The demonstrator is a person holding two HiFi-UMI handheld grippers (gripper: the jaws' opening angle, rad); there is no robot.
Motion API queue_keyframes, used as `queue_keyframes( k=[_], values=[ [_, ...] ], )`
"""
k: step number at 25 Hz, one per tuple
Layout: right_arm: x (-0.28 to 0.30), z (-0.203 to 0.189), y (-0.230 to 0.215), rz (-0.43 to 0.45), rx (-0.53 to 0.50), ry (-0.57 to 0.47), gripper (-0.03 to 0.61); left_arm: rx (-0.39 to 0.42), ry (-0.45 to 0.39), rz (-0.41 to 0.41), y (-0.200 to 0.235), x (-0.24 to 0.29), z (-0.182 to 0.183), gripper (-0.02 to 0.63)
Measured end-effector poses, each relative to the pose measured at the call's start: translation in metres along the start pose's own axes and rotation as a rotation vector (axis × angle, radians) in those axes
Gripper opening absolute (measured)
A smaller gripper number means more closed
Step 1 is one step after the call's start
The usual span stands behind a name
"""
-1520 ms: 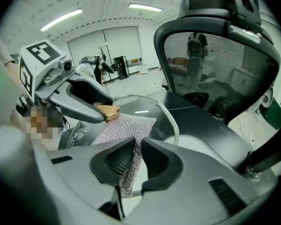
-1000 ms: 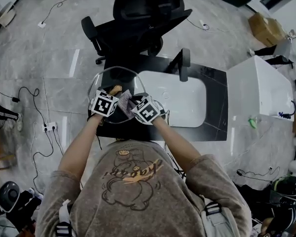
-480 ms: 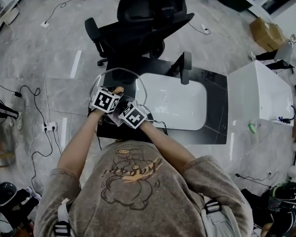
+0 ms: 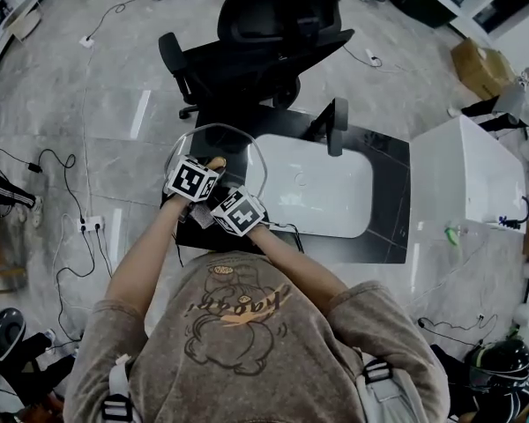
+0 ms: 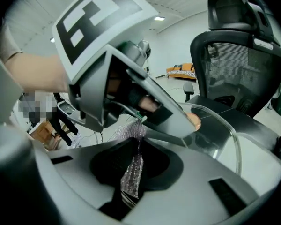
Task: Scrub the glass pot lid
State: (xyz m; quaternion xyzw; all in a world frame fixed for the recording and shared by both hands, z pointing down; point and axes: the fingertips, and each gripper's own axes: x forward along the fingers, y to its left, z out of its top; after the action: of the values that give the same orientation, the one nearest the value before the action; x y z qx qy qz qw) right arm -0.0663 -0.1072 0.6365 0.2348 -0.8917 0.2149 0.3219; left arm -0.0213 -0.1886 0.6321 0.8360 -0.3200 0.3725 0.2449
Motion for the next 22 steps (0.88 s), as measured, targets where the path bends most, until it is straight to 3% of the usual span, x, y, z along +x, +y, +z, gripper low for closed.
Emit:
queue_keyframes(
  k=[9,16,22],
  values=[
    [0.021,0.001,0.006,-0.047,0.000,-0.011,0.071,-0.010,-0.006,-0.010,0.001,-0.001,0.000,0.193],
    [0.023,-0.007,0.020,-0.034,-0.075,0.041,0.071,-0.002,0.001,-0.030,0.000,0.001,0.000,0.193],
    [0.012,-0.029,0.025,-0.005,-0.071,0.070,0.071,-0.006,-0.002,-0.054,0.000,0.001,0.000,0.192]
  ],
)
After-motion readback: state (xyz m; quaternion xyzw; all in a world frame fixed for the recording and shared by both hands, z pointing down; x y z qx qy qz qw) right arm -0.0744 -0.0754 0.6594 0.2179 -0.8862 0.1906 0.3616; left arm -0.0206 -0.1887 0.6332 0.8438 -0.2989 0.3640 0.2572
